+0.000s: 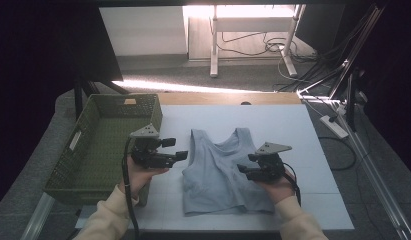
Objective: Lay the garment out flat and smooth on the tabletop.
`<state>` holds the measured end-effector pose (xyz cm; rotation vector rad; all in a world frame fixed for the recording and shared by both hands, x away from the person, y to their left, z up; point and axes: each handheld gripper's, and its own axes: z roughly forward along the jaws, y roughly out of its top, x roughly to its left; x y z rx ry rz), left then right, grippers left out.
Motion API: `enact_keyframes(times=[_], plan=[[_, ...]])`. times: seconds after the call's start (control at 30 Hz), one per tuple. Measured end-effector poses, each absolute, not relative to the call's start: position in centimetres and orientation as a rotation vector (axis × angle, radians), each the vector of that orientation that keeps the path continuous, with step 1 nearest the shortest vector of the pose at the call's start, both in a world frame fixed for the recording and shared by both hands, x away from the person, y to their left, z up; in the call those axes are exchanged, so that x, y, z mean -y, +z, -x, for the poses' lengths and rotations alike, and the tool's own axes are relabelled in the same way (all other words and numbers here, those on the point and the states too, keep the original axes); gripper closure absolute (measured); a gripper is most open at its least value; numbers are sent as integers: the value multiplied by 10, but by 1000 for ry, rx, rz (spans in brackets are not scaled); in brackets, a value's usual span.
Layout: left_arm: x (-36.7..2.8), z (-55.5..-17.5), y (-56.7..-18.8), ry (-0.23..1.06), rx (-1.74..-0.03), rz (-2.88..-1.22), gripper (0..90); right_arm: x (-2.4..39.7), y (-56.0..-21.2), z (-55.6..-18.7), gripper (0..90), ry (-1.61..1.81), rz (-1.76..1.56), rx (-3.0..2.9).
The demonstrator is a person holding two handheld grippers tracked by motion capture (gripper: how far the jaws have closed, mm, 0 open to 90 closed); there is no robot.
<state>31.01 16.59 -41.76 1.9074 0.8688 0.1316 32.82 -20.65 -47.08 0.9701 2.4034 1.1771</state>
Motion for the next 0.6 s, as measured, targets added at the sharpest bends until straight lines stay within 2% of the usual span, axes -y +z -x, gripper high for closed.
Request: enact_keyframes(times=[0.6], plan=[[-171,-314,-415,138,-869,-1894,259,186,-464,-311,410,1272,-828,-2437]])
